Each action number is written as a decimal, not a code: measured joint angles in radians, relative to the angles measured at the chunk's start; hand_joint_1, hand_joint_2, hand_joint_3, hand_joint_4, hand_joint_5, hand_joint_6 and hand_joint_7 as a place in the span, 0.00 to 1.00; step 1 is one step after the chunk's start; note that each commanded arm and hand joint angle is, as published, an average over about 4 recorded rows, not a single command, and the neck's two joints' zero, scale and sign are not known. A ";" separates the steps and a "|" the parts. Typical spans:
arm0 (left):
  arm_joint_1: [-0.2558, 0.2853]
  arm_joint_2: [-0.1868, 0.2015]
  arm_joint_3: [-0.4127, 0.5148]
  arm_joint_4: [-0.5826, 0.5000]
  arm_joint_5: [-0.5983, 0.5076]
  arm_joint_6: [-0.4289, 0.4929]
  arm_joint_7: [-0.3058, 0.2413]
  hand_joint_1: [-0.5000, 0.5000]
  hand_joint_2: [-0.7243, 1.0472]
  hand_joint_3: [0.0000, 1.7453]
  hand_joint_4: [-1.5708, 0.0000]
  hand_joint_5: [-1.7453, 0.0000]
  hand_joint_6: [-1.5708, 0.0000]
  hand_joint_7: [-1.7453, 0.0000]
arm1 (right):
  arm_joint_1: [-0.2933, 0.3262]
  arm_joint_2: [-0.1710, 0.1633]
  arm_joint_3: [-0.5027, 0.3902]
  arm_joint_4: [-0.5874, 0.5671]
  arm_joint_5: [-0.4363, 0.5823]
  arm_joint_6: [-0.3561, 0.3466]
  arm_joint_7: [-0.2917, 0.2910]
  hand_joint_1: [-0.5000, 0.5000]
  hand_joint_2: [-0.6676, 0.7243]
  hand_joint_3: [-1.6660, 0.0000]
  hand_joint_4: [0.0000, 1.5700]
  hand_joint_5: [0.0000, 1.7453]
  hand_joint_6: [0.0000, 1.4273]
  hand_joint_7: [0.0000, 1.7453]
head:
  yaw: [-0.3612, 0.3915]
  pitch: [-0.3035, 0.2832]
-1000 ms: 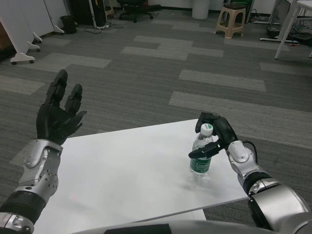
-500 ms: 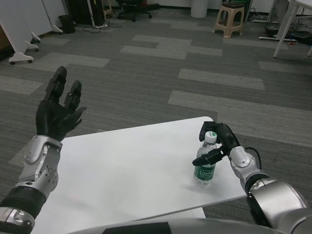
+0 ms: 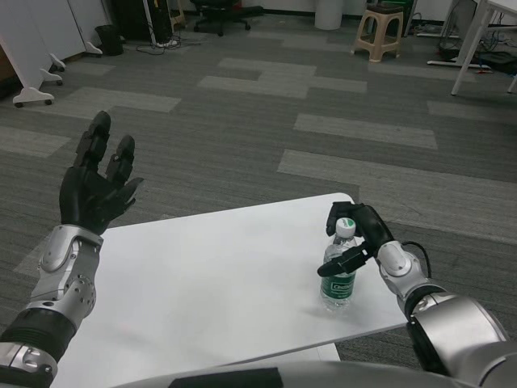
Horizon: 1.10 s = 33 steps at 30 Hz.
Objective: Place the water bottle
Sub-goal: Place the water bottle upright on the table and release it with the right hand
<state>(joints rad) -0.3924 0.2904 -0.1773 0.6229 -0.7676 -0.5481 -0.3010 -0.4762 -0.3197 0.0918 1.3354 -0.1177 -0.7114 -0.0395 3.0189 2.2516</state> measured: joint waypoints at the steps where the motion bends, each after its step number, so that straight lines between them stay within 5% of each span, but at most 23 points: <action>1: 0.000 0.000 0.000 0.000 0.000 0.000 0.000 0.00 0.65 0.15 1.00 1.00 1.00 1.00 | 0.000 0.000 0.000 0.000 -0.004 -0.001 0.000 0.79 0.27 0.86 0.81 0.89 0.68 0.88 | 0.000 0.001; 6: 0.000 0.000 0.000 0.000 0.000 0.000 0.000 0.00 0.65 0.15 1.00 1.00 1.00 1.00 | 0.000 0.000 0.002 0.000 -0.015 -0.005 -0.003 0.79 0.27 0.86 0.78 0.89 0.65 0.87 | 0.001 0.008; 9: 0.000 0.000 0.000 0.000 0.000 0.000 0.000 0.00 0.65 0.15 1.00 1.00 1.00 1.00 | 0.000 0.000 0.002 0.000 -0.015 -0.005 -0.004 0.76 0.27 0.82 0.65 0.85 0.50 0.77 | -0.002 0.010; 12: 0.000 0.000 0.000 0.000 0.000 0.000 0.000 0.00 0.65 0.15 1.00 1.00 1.00 1.00 | 0.000 0.000 -0.001 0.000 -0.015 -0.004 -0.006 0.58 0.34 0.79 0.28 0.60 0.19 0.44 | -0.003 0.013; 13: 0.000 0.000 0.000 0.000 0.000 0.000 0.000 0.00 0.65 0.15 1.00 1.00 1.00 1.00 | 0.004 0.000 -0.004 0.002 -0.016 -0.002 -0.005 0.44 0.41 0.79 0.13 0.42 0.08 0.26 | -0.001 0.014; 14: 0.000 0.000 0.000 0.000 0.000 0.000 0.000 0.00 0.65 0.15 1.00 1.00 1.00 1.00 | 0.008 0.000 -0.006 0.005 -0.016 0.002 -0.004 0.31 0.48 0.79 0.05 0.28 0.02 0.12 | 0.000 0.014; 16: 0.000 0.000 0.000 0.000 0.000 0.000 0.000 0.00 0.65 0.15 1.00 1.00 1.00 1.00 | 0.020 0.001 -0.010 0.013 -0.013 0.010 0.000 0.14 0.59 0.82 0.00 0.07 0.00 0.00 | 0.001 0.014; 23: 0.000 0.000 0.001 0.000 0.000 0.000 0.000 0.00 0.65 0.15 1.00 1.00 1.00 1.00 | 0.032 0.001 -0.039 0.012 0.027 0.013 0.010 0.04 0.82 0.90 0.00 0.00 0.00 0.00 | -0.004 0.013; 33: 0.000 0.000 0.001 0.000 -0.001 0.000 -0.001 0.00 0.65 0.15 1.00 1.00 1.00 1.00 | 0.038 0.001 -0.056 -0.052 0.056 0.012 0.042 0.04 0.82 0.94 0.00 0.00 0.00 0.00 | -0.003 0.011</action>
<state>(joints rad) -0.3921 0.2903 -0.1760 0.6231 -0.7690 -0.5481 -0.3015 -0.4381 -0.3189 0.0362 1.2836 -0.0614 -0.6991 0.0029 3.0162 2.2625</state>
